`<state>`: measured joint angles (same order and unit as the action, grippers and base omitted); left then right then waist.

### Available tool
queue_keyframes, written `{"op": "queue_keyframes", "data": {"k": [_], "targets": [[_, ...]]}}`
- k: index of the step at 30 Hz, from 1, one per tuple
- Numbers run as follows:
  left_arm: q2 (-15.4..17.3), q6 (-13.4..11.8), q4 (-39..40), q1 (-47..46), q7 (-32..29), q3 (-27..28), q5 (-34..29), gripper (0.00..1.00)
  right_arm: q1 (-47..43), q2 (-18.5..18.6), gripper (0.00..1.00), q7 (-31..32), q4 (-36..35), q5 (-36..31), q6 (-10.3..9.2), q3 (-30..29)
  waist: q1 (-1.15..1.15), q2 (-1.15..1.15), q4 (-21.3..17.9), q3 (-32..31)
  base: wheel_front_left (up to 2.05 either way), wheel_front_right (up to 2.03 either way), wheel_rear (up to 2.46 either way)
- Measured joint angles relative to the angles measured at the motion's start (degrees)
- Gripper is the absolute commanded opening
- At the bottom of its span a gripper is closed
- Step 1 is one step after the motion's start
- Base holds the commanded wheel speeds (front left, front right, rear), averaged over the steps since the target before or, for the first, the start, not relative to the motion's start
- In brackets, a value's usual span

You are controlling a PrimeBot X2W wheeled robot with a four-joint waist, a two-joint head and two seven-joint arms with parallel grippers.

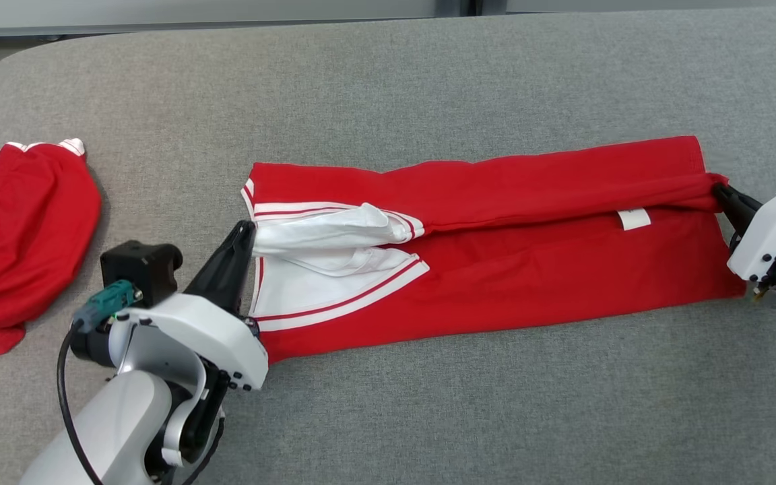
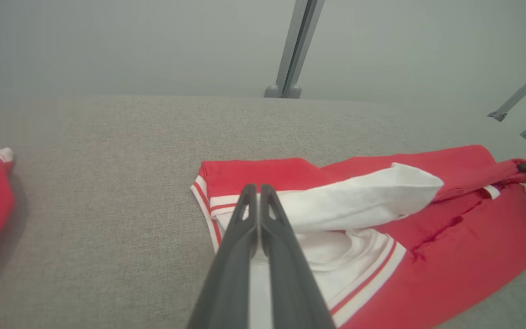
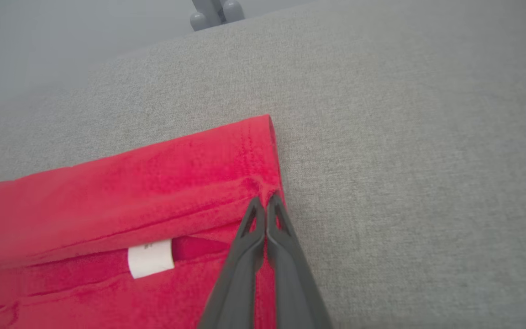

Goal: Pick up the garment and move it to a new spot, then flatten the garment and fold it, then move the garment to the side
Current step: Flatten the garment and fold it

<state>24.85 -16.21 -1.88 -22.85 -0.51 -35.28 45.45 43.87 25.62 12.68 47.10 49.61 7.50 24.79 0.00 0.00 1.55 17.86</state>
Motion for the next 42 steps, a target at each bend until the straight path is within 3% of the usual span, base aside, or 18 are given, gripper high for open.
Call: {"op": "queue_keyframes", "data": {"k": [18, 20, 21, 22, 23, 24, 32, 42], "targets": [[-0.86, -0.47, -5.06, 3.27, -2.49, -2.15, 2.04, 0.00, -2.15, -0.47, 0.00, -0.13, 2.22, 0.87, 0.00, 3.10, 0.00, 0.00, -0.20, 0.03, 0.00, 0.00, 0.00], [-0.90, -0.51, -5.98, 3.34, -2.86, -2.32, 2.02, 0.00, -2.13, -0.62, 0.28, -0.33, 2.58, 0.87, 0.00, 3.35, 0.00, 0.00, -0.28, -0.13, 0.00, 0.00, 0.00], [-0.91, -0.57, -6.46, 3.33, -2.93, -2.44, 1.99, 0.00, -2.13, -0.73, 0.92, -0.67, 2.72, 0.87, 0.00, 3.47, 0.00, 0.00, -0.32, -0.27, 0.00, 0.00, 0.00], [-0.99, -0.63, -6.75, 3.33, -2.63, -2.44, 1.90, 0.05, -2.14, -0.89, 1.00, -1.23, 2.83, 0.88, 0.00, 3.54, 0.00, 0.00, -0.37, -0.45, 0.00, 0.00, 0.00], [-1.11, -0.93, -7.02, 3.27, -2.29, -2.43, 1.67, 0.65, -2.14, -0.98, 1.00, -2.03, 2.91, 0.86, 0.00, 3.60, 0.00, 0.00, -0.42, -0.66, 0.00, 0.00, 0.00], [-1.23, -1.35, -7.34, 3.24, -1.60, -2.33, 1.21, 1.00, -2.16, -0.97, 1.00, -2.89, 2.93, 0.74, 0.00, 3.70, 0.00, 0.00, -0.47, -0.92, 0.00, 0.00, 0.00], [-2.22, -5.12, -8.25, 3.60, 7.11, 1.49, -0.29, 1.00, -2.10, -0.33, 1.00, -14.03, 2.98, -4.78, 0.00, 4.03, 0.00, 0.00, -1.15, -4.62, 0.00, 0.00, 0.00], [-4.01, -7.23, -7.75, 8.24, 14.16, 3.71, -2.04, 1.00, -7.66, -5.89, 1.00, -25.38, -2.94, -12.06, 0.00, 6.86, 0.00, 0.00, -2.86, -10.80, 0.00, 0.00, 0.00]]}}
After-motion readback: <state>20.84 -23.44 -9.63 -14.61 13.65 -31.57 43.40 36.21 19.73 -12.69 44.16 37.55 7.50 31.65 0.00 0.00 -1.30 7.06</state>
